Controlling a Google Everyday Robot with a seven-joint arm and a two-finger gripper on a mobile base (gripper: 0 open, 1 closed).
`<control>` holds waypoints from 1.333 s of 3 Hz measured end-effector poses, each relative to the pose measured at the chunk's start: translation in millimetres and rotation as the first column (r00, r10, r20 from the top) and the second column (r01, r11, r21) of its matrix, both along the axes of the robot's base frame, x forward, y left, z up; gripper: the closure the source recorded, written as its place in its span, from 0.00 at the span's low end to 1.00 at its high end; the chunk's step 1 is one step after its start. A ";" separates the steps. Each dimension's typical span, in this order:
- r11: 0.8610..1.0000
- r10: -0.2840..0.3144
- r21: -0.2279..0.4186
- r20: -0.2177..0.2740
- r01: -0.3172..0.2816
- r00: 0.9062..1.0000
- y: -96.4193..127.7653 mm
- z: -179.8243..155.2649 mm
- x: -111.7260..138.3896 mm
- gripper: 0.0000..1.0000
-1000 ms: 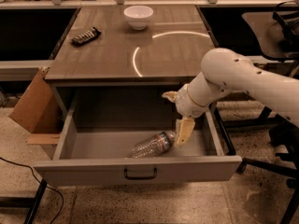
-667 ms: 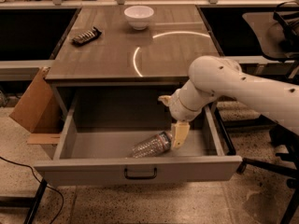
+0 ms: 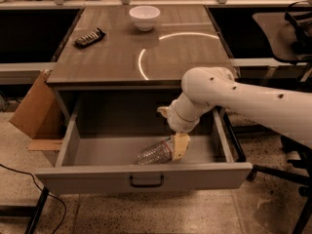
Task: Pick water bottle from top drawer and place on counter
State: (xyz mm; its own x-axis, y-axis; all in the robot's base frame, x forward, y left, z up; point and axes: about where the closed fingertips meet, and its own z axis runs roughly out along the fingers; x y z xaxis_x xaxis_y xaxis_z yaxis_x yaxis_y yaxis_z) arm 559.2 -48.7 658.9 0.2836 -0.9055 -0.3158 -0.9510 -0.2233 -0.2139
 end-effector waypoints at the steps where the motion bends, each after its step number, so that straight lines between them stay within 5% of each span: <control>1: 1.000 0.023 -0.016 -0.024 -0.023 0.999 14.1 -16.2 -3.5 0.00; 3: 0.999 0.047 -0.018 -0.082 -0.049 0.995 30.9 -41.4 -11.1 0.49; 4: 1.000 0.009 0.019 -0.089 -0.008 0.996 17.5 -31.2 -10.2 0.73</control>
Offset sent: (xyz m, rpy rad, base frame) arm -0.0105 0.0383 -0.0442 -0.0162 0.0789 0.0628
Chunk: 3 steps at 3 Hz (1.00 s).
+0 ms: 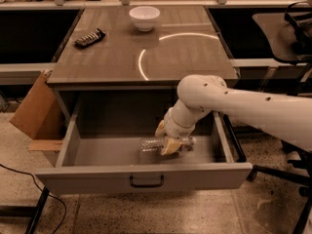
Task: Pick water bottle from top drawer and place on counter
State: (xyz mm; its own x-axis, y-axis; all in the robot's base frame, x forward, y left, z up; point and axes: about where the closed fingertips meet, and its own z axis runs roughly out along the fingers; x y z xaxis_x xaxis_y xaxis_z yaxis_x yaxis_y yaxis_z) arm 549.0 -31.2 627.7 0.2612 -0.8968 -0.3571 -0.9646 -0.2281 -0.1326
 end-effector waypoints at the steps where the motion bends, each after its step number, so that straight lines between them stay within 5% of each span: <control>1: 0.996 -0.066 0.058 0.018 0.064 0.998 -33.0 35.5 -1.4 0.96; 2: 0.988 -0.132 0.092 0.083 0.124 0.988 -80.9 93.1 -1.0 1.00; 3: 0.981 -0.178 0.108 0.183 0.161 0.967 -120.2 160.2 -1.6 1.00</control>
Offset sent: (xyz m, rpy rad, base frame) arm 0.0012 -0.1529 0.1874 0.1169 -0.2116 -0.2172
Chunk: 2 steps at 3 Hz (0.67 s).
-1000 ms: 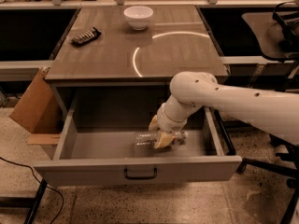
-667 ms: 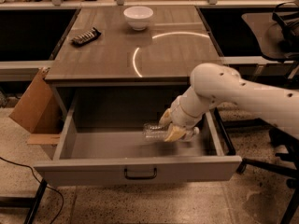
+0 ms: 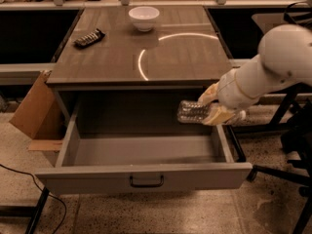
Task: Pick water bottle from top drawer and place on counter
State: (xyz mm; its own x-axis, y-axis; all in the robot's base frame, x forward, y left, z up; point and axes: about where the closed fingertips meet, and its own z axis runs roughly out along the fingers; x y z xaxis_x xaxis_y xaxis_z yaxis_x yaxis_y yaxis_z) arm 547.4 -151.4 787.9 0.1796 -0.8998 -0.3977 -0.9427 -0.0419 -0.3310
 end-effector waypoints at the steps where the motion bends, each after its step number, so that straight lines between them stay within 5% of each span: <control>1: 1.000 -0.016 0.009 0.116 0.015 0.993 -26.1 65.4 -13.2 1.00; 2: 1.000 -0.016 0.009 0.116 0.015 0.993 -26.1 65.5 -13.1 1.00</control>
Offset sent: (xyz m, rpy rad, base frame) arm -0.0101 -0.0200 0.0501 0.0074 -0.0876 -0.0128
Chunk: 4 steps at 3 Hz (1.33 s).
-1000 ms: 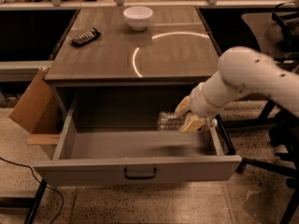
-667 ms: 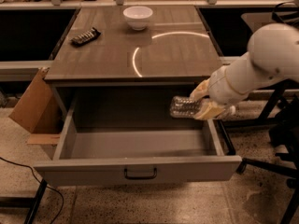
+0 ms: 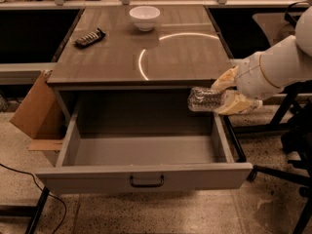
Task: Pick water bottle from top drawer and place on counter
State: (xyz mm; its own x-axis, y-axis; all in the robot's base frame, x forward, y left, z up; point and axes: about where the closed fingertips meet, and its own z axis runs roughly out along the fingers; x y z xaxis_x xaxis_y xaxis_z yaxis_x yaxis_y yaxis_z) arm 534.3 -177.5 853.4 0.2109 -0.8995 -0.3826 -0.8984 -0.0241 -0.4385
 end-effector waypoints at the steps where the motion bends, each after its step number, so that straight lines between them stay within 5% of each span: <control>1: 1.000 0.005 -0.024 0.056 -0.003 0.998 3.3 25.0 22.1 1.00; 2: 0.998 -0.009 -0.055 0.144 0.017 0.990 11.4 58.3 78.7 1.00; 3: 0.997 -0.068 -0.035 0.168 0.074 0.984 21.8 60.6 121.8 1.00; 4: 0.988 -0.151 0.011 0.139 0.151 0.979 40.1 48.3 175.4 0.98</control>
Offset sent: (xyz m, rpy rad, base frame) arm 0.1130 0.0138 0.0980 -0.0832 -0.2231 -0.0122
